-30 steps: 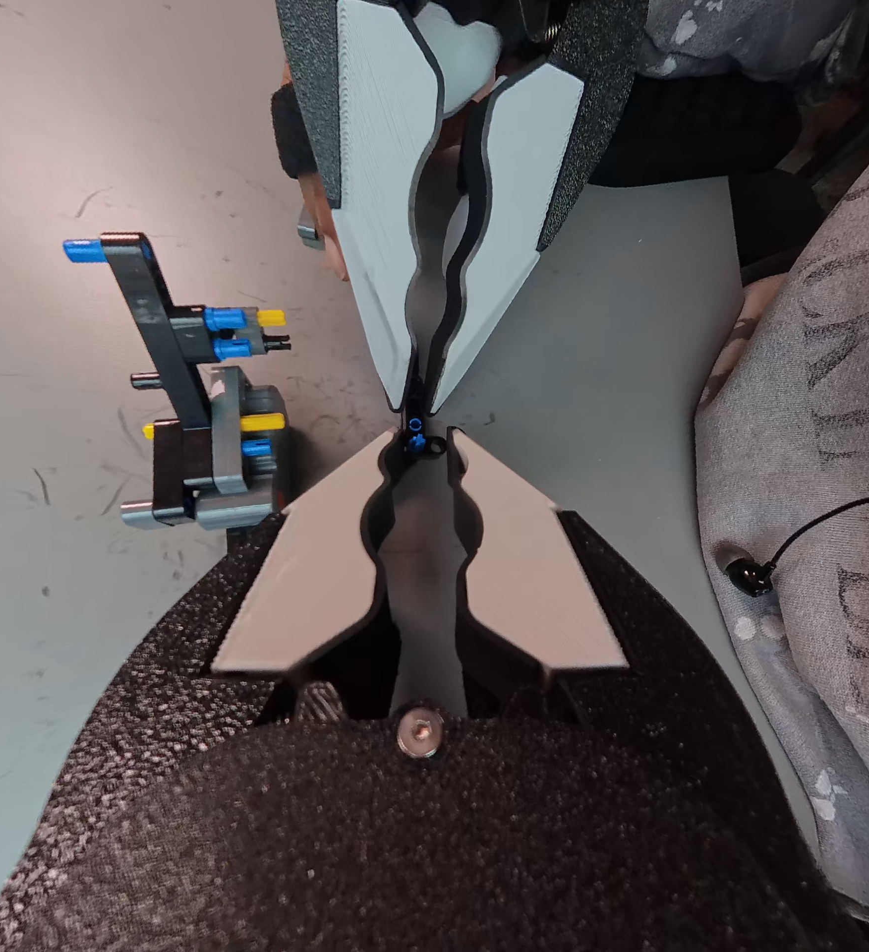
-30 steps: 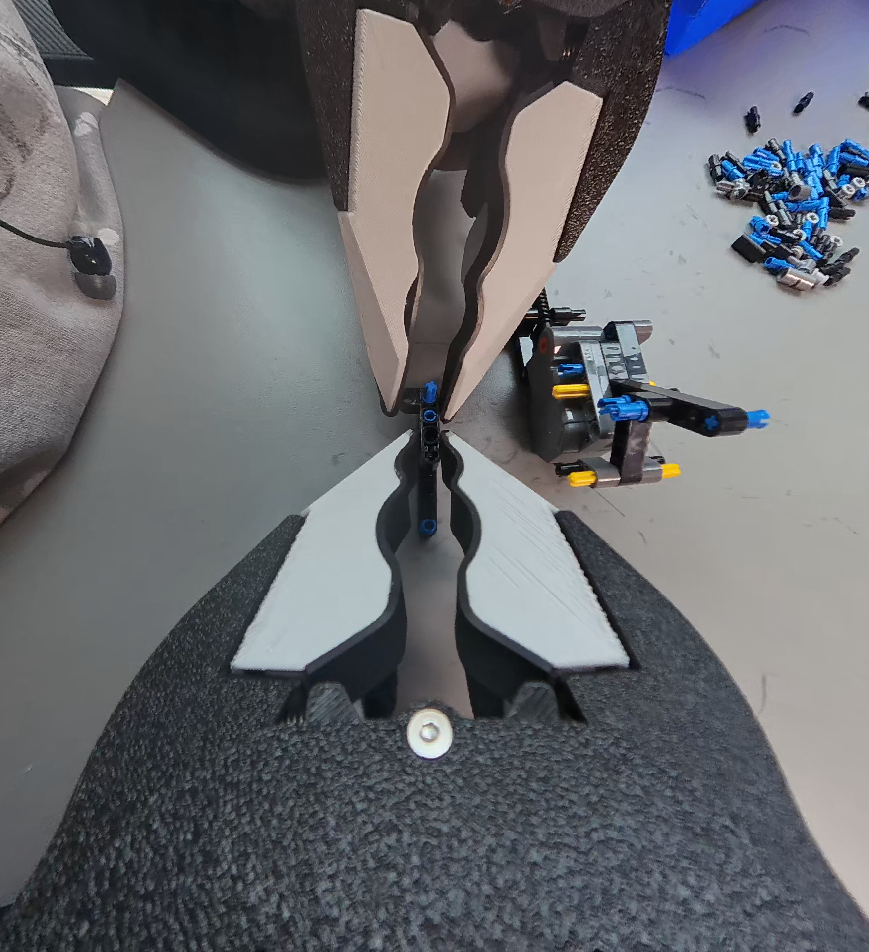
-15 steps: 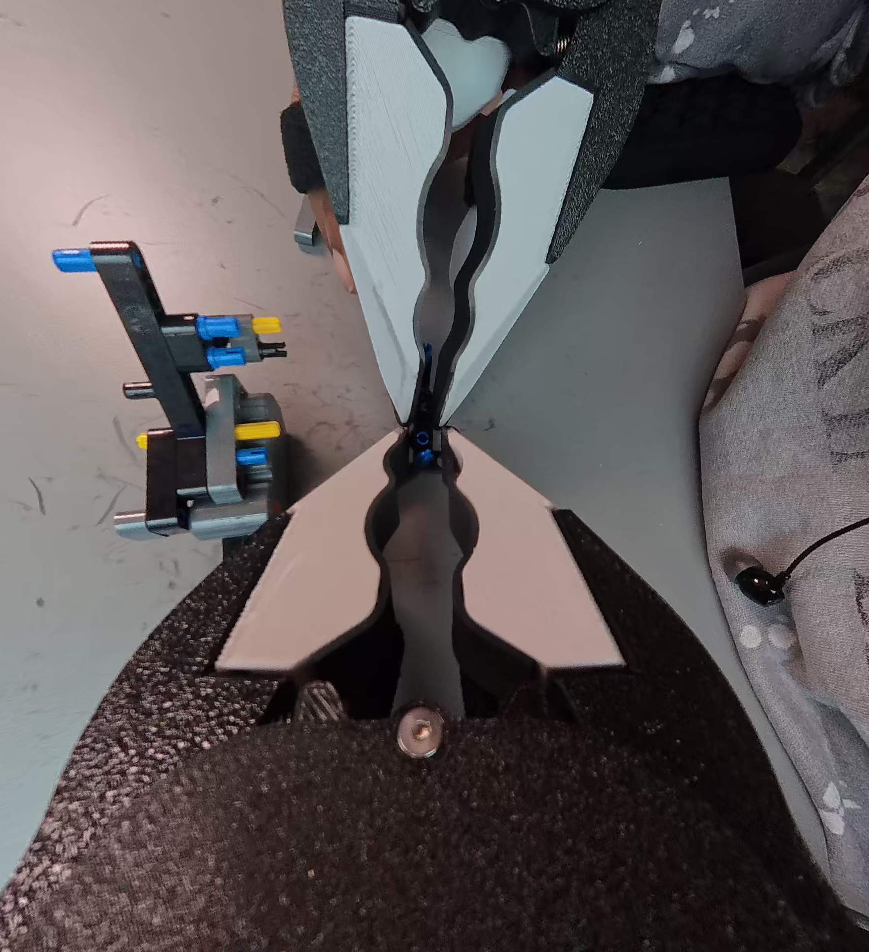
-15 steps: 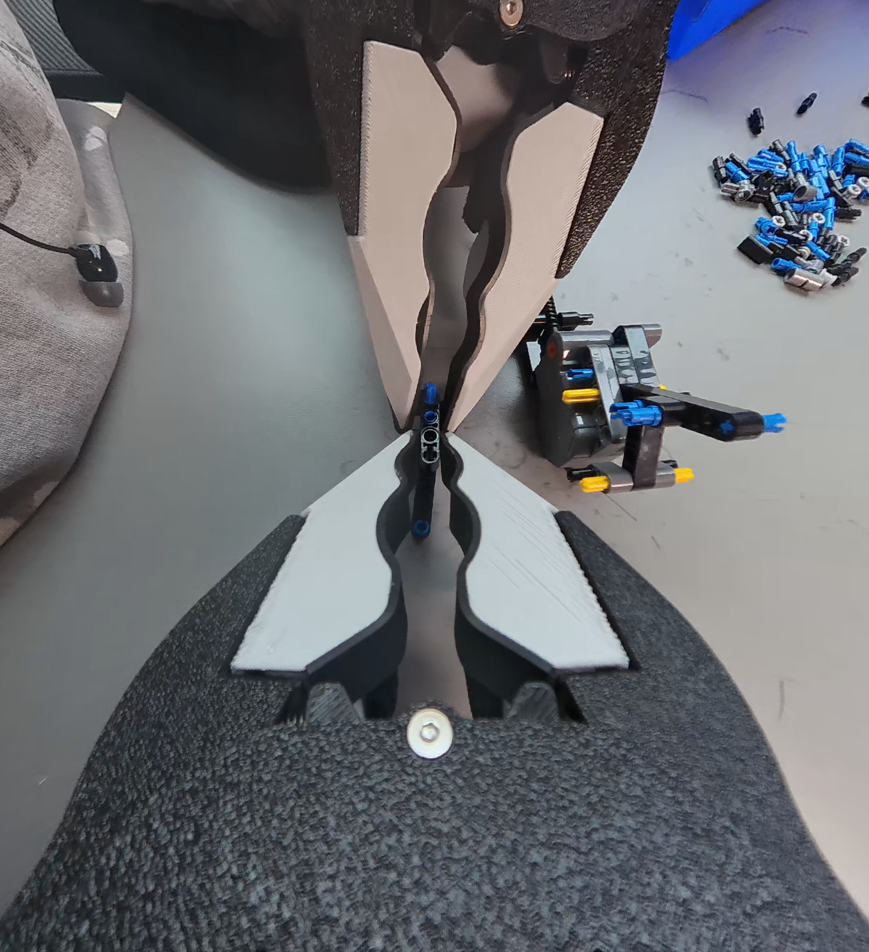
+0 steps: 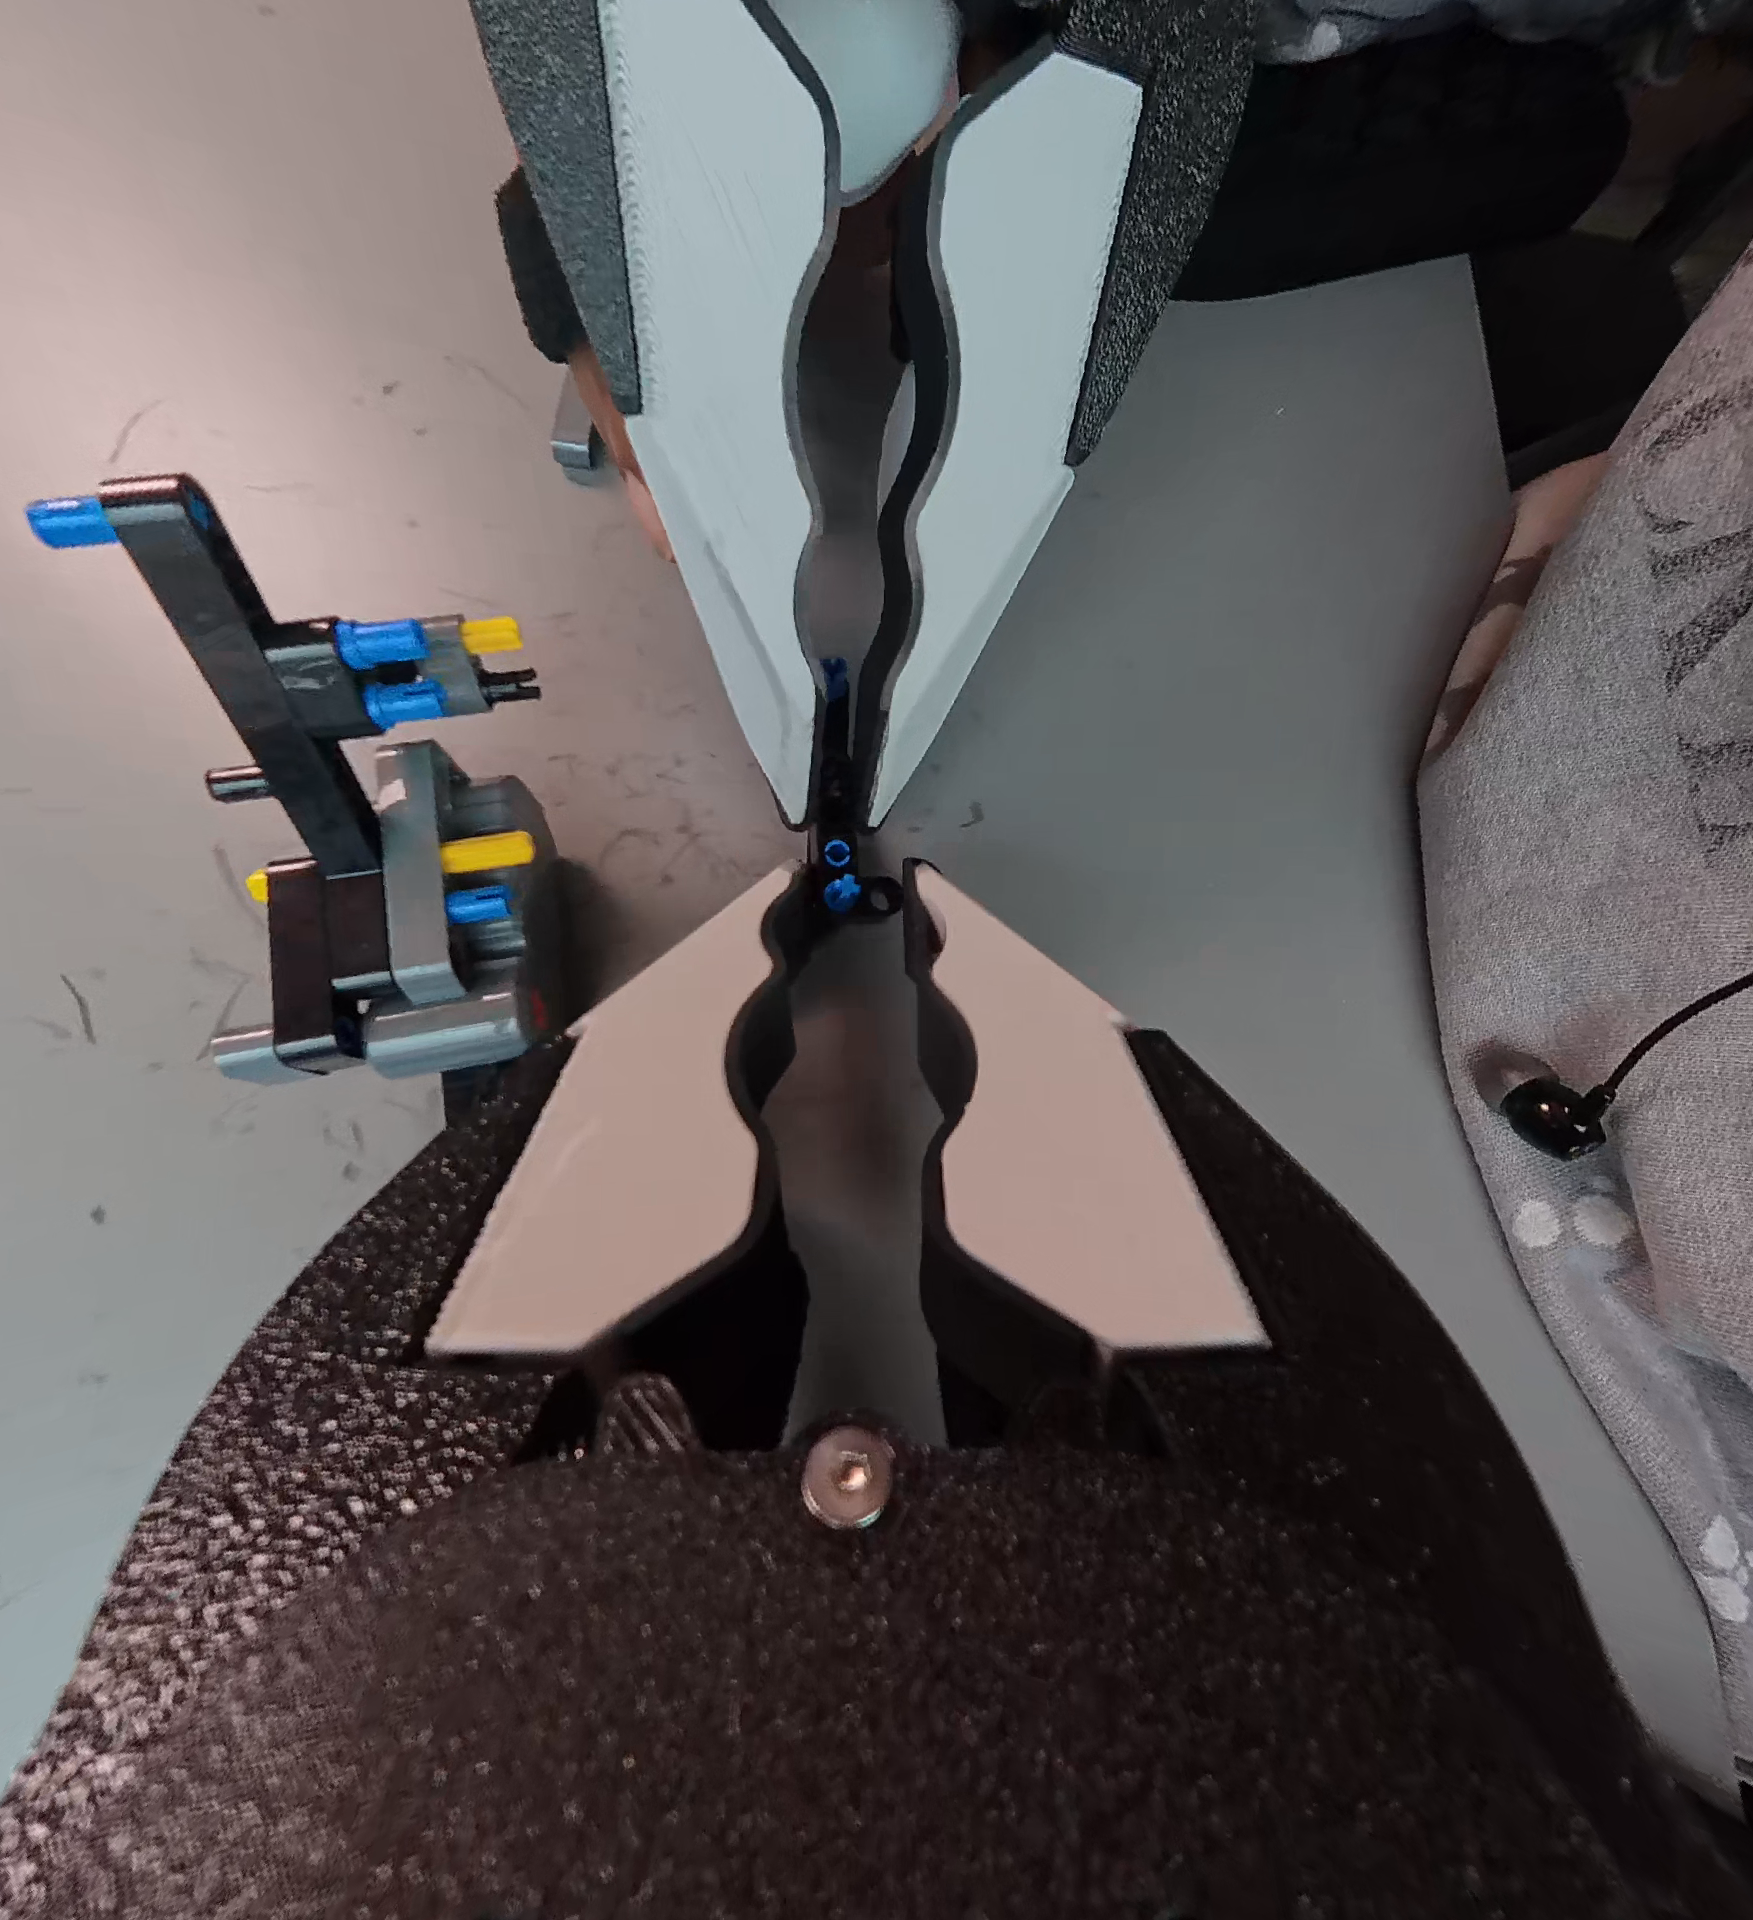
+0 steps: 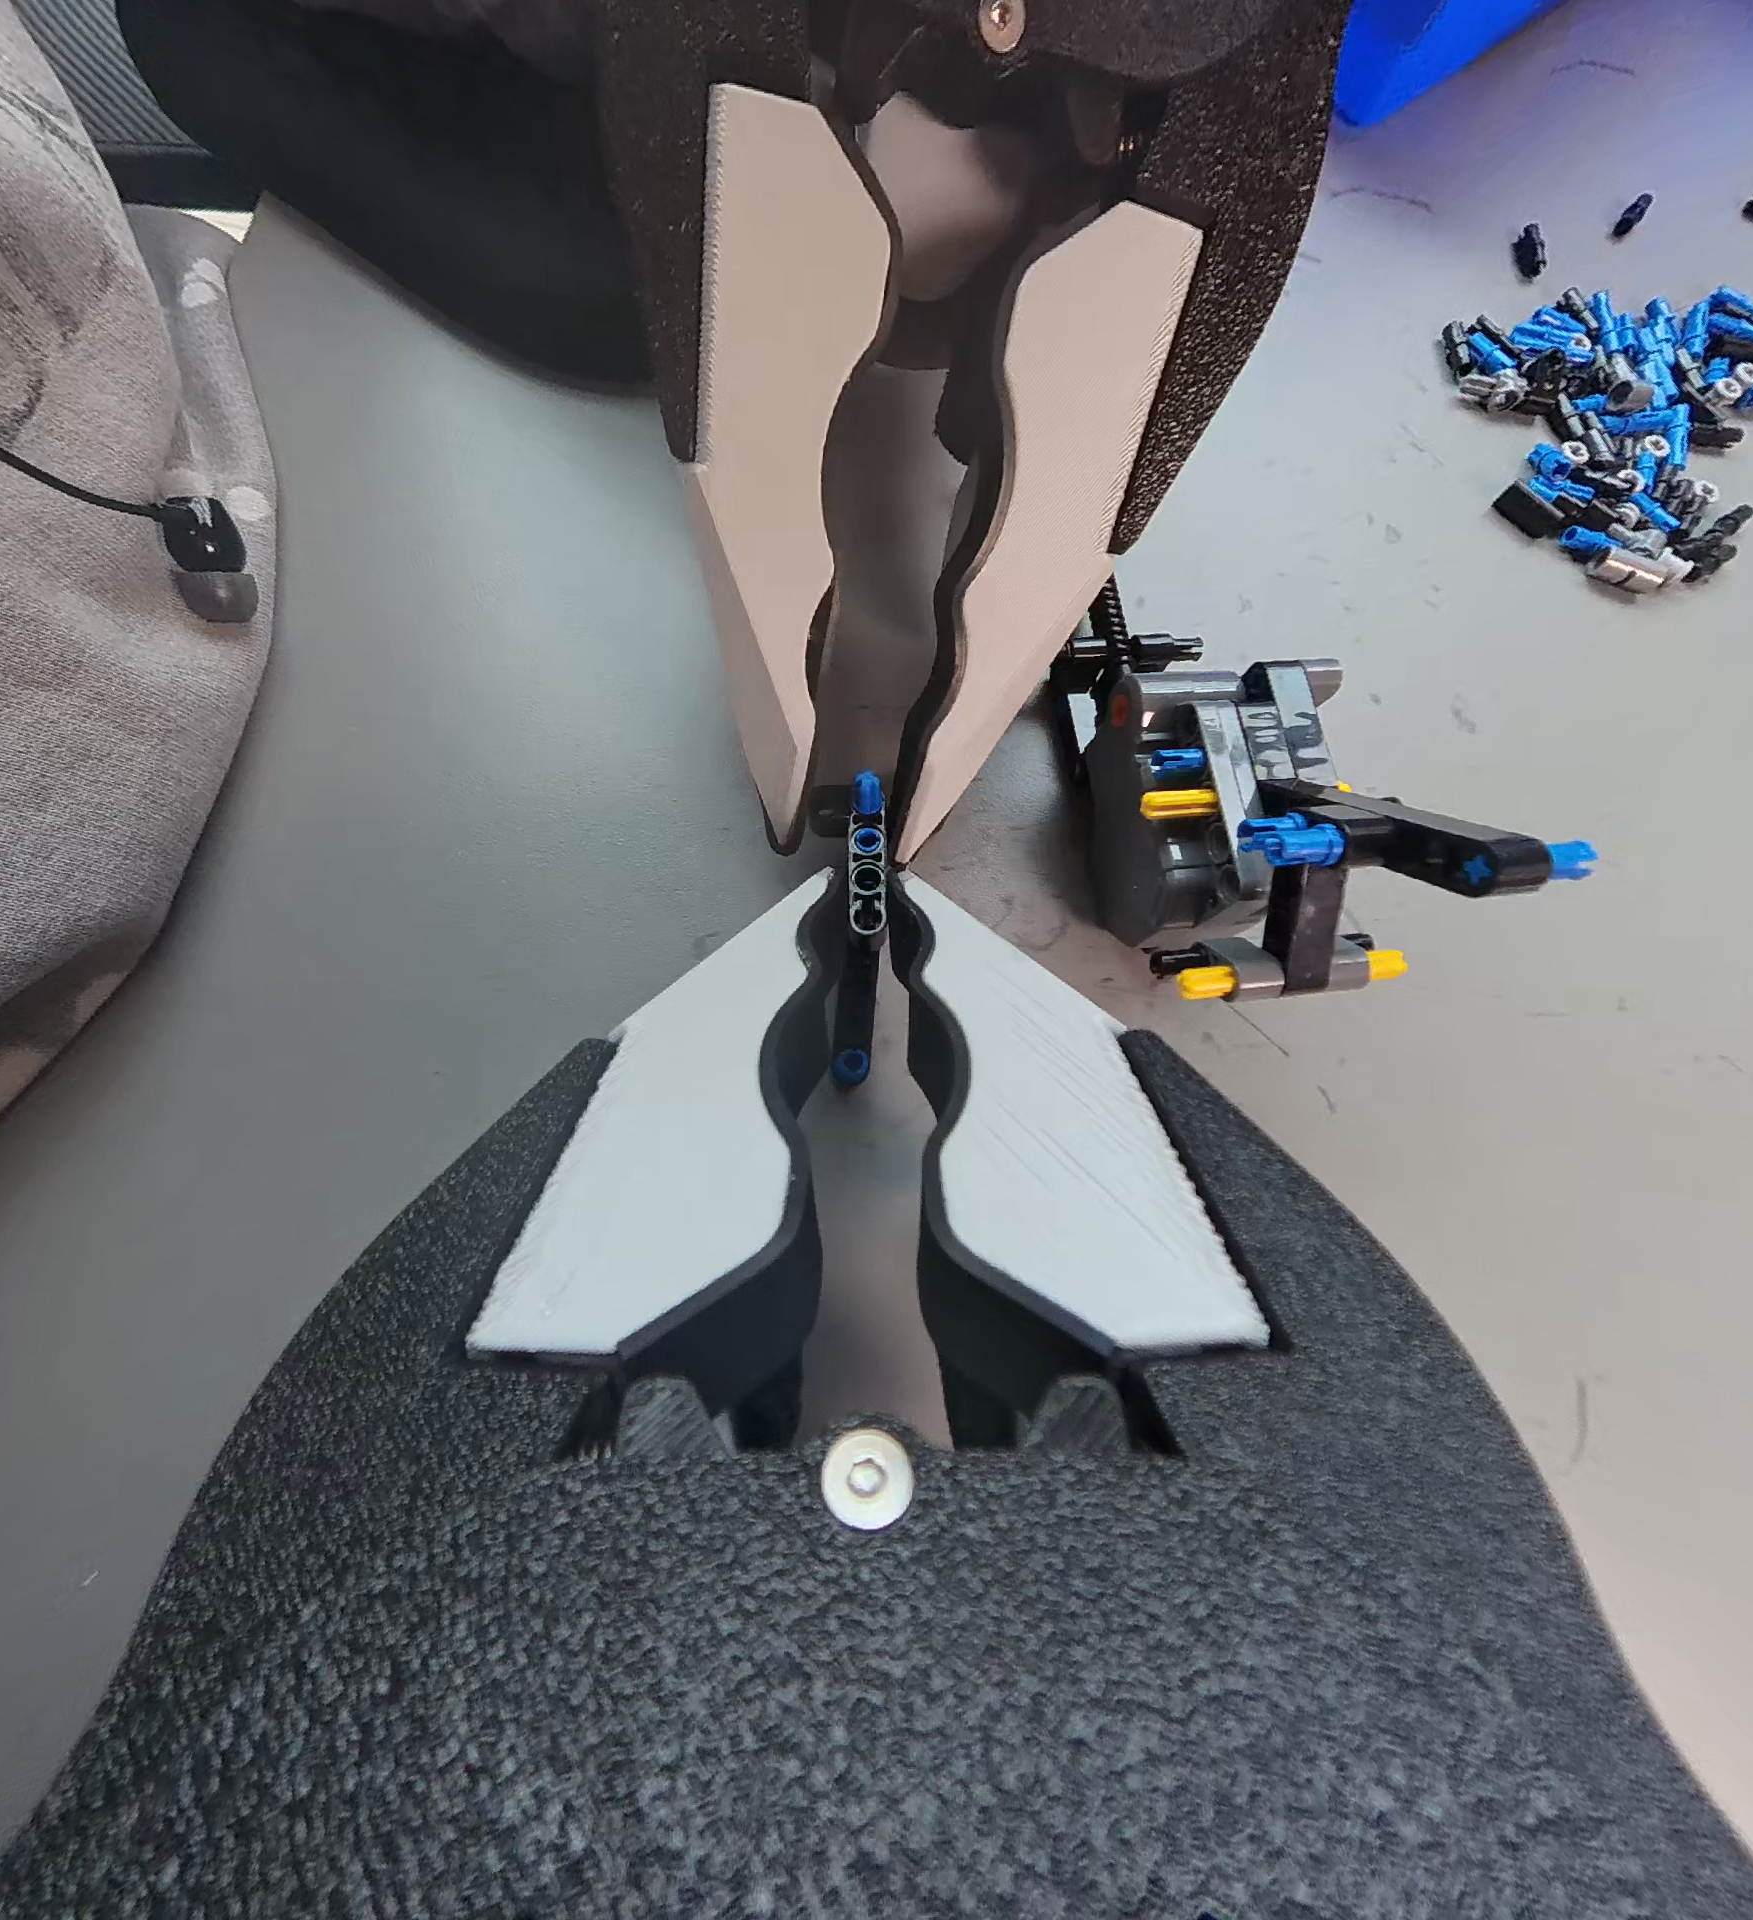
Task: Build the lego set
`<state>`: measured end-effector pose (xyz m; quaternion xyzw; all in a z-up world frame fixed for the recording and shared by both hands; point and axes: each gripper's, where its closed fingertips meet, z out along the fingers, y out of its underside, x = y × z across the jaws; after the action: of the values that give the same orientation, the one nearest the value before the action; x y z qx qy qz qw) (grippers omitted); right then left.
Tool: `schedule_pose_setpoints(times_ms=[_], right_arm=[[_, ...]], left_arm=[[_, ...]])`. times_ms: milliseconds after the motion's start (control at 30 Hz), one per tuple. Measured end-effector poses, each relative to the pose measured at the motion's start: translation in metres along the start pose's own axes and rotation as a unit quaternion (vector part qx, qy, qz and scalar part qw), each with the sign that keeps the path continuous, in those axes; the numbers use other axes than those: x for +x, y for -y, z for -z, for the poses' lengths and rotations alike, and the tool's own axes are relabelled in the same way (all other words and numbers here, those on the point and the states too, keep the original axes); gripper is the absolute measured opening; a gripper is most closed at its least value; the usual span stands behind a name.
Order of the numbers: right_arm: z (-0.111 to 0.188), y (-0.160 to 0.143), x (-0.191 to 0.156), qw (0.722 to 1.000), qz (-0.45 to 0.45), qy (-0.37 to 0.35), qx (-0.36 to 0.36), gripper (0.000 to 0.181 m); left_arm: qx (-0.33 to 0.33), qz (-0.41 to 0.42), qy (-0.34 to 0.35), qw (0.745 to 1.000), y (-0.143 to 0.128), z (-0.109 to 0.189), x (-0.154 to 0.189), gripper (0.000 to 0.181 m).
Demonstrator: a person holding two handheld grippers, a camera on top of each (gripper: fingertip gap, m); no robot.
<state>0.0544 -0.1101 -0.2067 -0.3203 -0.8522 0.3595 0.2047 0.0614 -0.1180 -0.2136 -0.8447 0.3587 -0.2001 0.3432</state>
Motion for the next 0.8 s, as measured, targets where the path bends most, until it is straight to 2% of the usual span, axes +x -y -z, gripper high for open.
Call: schedule_pose_setpoints(times_ms=[800], right_arm=[[-0.0003,-0.0008,-0.001,0.999,-0.041,0.021,0.001,0.007]], left_arm=[[-0.014,0.016,-0.004,1.0,-0.0003,-0.0027,0.0008,0.016]])
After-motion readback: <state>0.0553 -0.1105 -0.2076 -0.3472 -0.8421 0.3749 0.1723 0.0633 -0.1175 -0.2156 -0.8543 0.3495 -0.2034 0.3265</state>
